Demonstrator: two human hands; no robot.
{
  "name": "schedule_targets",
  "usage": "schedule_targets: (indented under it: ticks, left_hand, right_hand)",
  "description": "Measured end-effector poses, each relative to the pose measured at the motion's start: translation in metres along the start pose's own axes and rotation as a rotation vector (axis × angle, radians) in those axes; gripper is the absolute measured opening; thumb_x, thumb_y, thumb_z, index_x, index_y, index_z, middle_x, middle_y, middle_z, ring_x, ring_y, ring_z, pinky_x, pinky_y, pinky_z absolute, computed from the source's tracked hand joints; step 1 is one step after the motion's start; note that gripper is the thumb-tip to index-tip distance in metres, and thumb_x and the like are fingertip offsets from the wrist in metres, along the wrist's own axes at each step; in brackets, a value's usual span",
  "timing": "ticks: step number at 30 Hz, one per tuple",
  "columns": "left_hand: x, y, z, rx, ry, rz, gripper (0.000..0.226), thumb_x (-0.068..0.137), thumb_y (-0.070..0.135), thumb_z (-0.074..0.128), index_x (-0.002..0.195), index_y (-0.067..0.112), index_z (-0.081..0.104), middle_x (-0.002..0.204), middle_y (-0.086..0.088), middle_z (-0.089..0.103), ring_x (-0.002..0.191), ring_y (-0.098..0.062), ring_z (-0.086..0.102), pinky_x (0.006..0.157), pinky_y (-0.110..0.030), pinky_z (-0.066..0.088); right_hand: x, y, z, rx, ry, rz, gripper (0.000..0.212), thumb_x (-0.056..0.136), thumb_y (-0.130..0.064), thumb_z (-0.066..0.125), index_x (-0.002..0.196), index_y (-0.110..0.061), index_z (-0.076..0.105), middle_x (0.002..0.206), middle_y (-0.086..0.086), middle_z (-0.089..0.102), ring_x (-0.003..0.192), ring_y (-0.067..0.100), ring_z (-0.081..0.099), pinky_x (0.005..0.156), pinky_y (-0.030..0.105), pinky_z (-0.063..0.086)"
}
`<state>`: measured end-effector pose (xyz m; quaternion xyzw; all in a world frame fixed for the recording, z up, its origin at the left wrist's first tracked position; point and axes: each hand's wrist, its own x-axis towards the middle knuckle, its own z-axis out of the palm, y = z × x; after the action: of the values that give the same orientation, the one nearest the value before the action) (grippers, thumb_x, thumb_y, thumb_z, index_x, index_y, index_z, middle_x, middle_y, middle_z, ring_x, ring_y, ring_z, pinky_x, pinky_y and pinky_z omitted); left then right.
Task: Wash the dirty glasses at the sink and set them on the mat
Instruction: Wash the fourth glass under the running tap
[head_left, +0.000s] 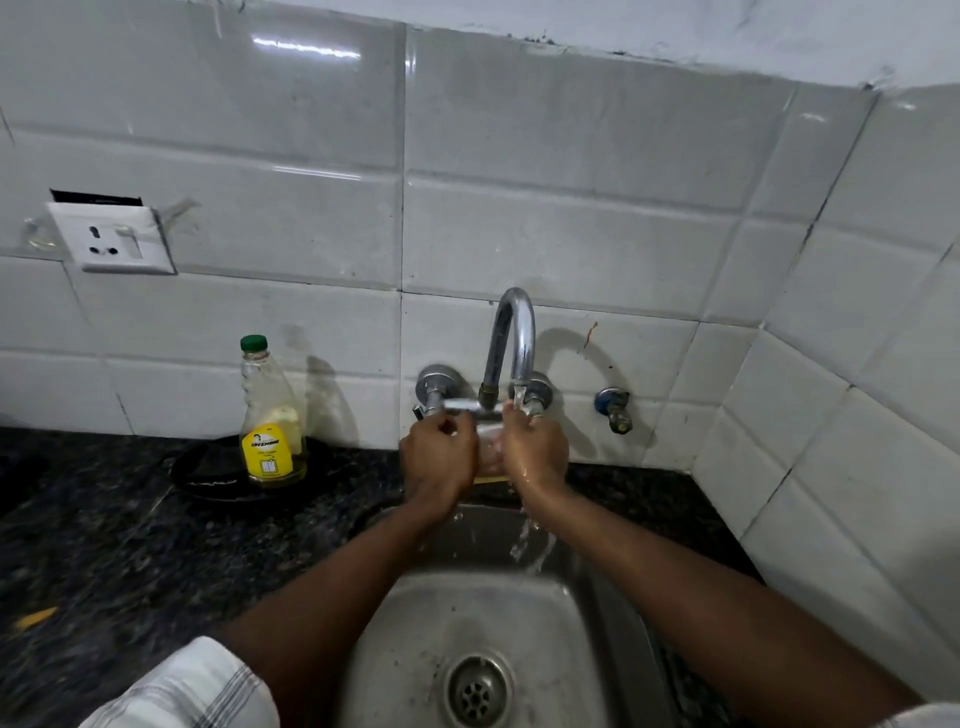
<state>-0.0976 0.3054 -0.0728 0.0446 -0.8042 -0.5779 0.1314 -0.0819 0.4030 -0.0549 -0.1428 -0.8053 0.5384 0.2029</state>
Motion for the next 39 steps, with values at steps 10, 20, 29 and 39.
schedule_targets:
  ticks: [10, 20, 29, 39]
  left_hand:
    - [-0.019, -0.013, -0.005, -0.130, 0.166, 0.335, 0.014, 0.093, 0.021, 0.060, 0.083, 0.014, 0.065, 0.070, 0.005, 0.062, 0.063, -0.007, 0.057, 0.054, -0.008, 0.039]
    - [-0.022, -0.010, -0.010, -0.090, 0.111, 0.422, 0.017, 0.095, 0.029, 0.058, 0.089, 0.016, 0.067, 0.080, 0.003, 0.067, 0.071, -0.002, 0.061, 0.063, -0.018, 0.049]
    - [-0.021, 0.003, -0.013, -0.235, 0.056, 0.071, 0.031, 0.100, 0.035, 0.054, 0.091, 0.009, 0.068, 0.083, -0.006, 0.071, 0.070, -0.013, 0.067, 0.060, -0.029, 0.054]
    - [-0.012, 0.017, -0.021, -0.290, -0.187, -0.345, 0.048, 0.100, 0.050, 0.045, 0.100, 0.008, 0.066, 0.087, -0.012, 0.072, 0.066, -0.021, 0.066, 0.051, -0.025, 0.053]
  right_hand:
    - [-0.003, -0.001, -0.002, 0.058, 0.011, -0.107, 0.045, 0.100, -0.037, 0.050, 0.062, -0.014, 0.062, 0.069, 0.014, 0.070, 0.066, 0.033, 0.069, 0.066, 0.044, 0.058]
    - [-0.006, -0.004, -0.005, 0.112, 0.030, -0.043, 0.046, 0.097, -0.038, 0.053, 0.069, -0.005, 0.068, 0.070, 0.014, 0.072, 0.070, 0.031, 0.070, 0.071, 0.042, 0.058]
    - [-0.009, -0.009, -0.014, 0.056, -0.030, -0.198, 0.042, 0.099, -0.032, 0.053, 0.062, -0.014, 0.064, 0.063, 0.010, 0.068, 0.059, 0.023, 0.067, 0.062, 0.038, 0.056]
    - [-0.008, -0.002, -0.011, -0.046, -0.010, -0.343, 0.039, 0.101, -0.026, 0.051, 0.063, -0.018, 0.059, 0.064, 0.011, 0.067, 0.058, 0.026, 0.066, 0.054, 0.042, 0.056]
